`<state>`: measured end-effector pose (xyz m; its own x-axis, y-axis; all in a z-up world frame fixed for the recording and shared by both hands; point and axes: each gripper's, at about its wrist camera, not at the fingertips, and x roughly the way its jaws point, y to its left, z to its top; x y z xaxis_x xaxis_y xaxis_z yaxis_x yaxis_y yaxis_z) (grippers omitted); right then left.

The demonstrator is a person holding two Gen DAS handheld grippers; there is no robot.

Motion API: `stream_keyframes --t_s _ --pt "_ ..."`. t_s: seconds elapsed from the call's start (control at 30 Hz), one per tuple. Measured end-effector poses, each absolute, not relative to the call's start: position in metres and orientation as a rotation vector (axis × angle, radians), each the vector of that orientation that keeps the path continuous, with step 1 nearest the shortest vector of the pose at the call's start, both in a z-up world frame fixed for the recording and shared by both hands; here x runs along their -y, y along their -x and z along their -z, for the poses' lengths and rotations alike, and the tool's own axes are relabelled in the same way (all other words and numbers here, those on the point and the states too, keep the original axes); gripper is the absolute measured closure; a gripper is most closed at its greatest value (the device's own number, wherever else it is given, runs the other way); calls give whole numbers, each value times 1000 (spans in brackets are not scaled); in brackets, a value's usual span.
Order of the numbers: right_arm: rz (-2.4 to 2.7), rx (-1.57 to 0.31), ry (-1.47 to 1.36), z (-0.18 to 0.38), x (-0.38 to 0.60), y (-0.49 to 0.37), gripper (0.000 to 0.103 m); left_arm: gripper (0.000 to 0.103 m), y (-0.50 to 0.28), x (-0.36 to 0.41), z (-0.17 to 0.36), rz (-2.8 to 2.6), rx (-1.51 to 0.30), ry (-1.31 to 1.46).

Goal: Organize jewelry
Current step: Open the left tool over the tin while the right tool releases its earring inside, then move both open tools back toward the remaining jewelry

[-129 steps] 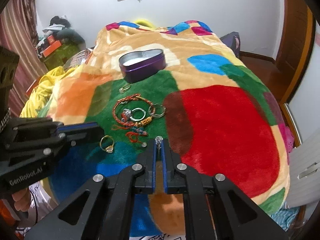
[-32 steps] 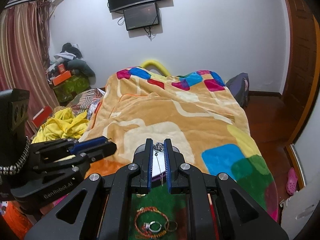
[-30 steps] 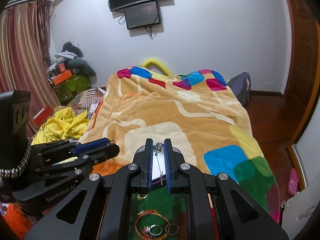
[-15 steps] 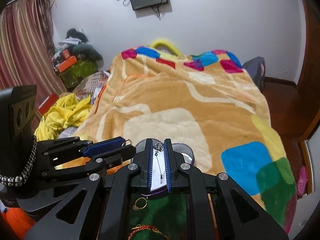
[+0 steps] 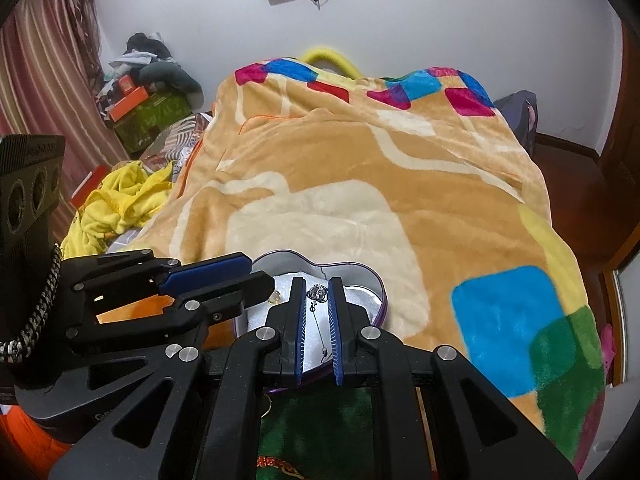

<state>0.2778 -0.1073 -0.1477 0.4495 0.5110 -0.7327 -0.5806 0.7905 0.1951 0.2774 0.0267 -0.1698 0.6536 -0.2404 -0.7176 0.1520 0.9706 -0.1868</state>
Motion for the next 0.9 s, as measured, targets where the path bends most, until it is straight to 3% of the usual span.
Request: stream_keyframes --t_s 0.27,0.43,0.9 --pt "-662 -865 101 141 108 -274 92 85 -272 -32 162 214 -813 126" --pt "-650 -835 115 132 111 -265 81 85 -262 -34 151 210 -796 129" --pt "-597 -734 123 94 128 -225 81 78 -217 -25 114 190 -743 99"
